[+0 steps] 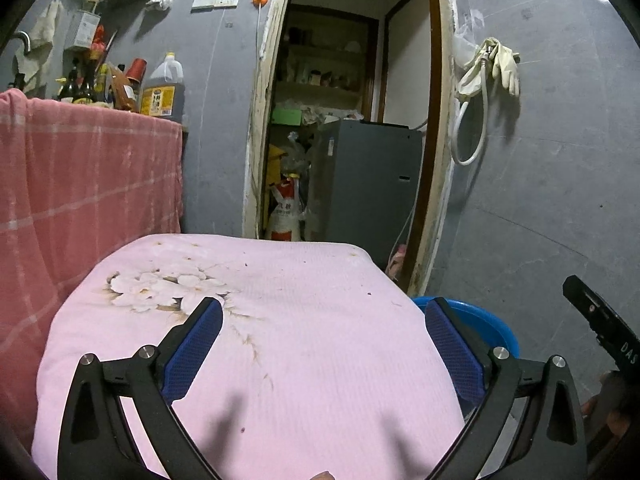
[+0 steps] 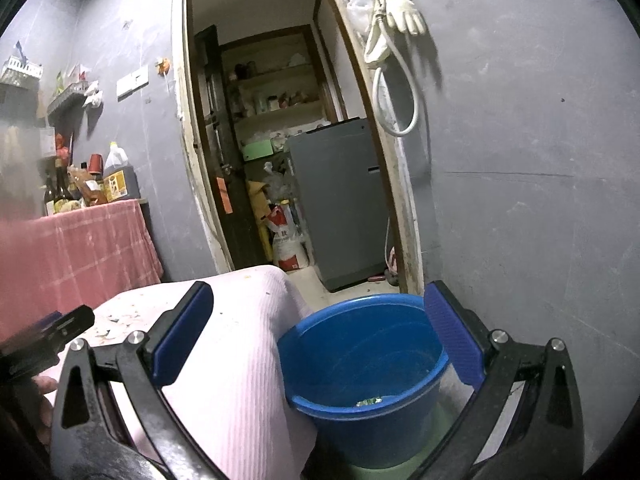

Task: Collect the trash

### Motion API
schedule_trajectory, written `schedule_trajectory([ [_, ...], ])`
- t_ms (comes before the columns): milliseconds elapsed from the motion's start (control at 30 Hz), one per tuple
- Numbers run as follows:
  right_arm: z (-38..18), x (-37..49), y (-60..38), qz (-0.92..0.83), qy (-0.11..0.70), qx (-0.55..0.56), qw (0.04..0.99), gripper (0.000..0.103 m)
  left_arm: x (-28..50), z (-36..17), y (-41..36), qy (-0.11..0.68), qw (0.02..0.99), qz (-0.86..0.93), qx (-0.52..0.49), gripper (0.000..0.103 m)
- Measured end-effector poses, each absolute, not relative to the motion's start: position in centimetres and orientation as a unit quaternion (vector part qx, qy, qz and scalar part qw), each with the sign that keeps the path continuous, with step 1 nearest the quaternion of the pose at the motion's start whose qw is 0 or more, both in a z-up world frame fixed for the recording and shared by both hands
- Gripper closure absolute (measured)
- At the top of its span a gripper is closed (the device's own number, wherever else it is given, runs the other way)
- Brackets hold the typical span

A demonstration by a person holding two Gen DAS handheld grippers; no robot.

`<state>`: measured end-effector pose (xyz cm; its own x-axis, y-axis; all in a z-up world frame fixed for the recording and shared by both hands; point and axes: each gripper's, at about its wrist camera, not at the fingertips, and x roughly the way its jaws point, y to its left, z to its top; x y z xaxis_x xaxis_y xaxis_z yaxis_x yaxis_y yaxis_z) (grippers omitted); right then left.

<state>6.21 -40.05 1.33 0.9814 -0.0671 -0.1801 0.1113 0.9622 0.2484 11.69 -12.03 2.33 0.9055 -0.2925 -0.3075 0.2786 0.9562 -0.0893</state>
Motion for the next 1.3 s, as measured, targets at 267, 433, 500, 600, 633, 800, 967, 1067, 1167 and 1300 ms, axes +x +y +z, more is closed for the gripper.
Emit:
schedule_trajectory([
  [267,1.3,3.8,-39.4,-0.040,0.076,0.136,0.987,0.000,9.0,2.1,-11.6,0.156,0.976,-0.147,-0.021,0.002],
  [433,0.9,1.6,-37.9,-0.033,0.078,0.133,0.988,0.000,7.8,1.5,-11.1,0.163,0.976,-0.143,-0.026,0.002],
  [500,0.7,0.8,-37.3,-0.031,0.077,0.132,0.988,0.000,7.2,1.2,-10.9,0.166,0.975,-0.143,-0.025,0.002],
  [600,0.3,-0.3,-36.4,-0.027,0.082,0.130,0.988,0.000,6.1,0.7,-10.3,0.166,0.977,-0.136,-0.019,0.002],
  [633,0.3,-0.7,-35.9,-0.025,0.083,0.126,0.988,0.000,5.9,0.6,-10.1,0.166,0.977,-0.134,-0.018,0.002],
  [800,0.3,-1.9,-34.3,-0.022,0.077,0.100,0.992,0.000,4.5,0.0,-8.6,0.163,0.979,-0.120,-0.017,0.002],
  [967,0.0,-2.3,-32.7,-0.014,0.086,0.087,0.992,0.000,3.4,-0.3,-7.1,0.160,0.981,-0.105,-0.023,0.002],
  [1067,-0.2,-2.7,-31.9,-0.010,0.089,0.081,0.993,0.000,2.7,-0.4,-6.3,0.158,0.982,-0.096,-0.024,0.002],
  [1167,-0.4,-3.0,-31.2,-0.008,0.096,0.080,0.992,0.000,2.1,-0.5,-5.8,0.155,0.983,-0.090,-0.022,0.002],
  [1300,-0.6,-3.1,-30.7,-0.011,0.098,0.074,0.992,0.000,1.5,-0.8,-5.2,0.156,0.984,-0.083,-0.022,0.002],
])
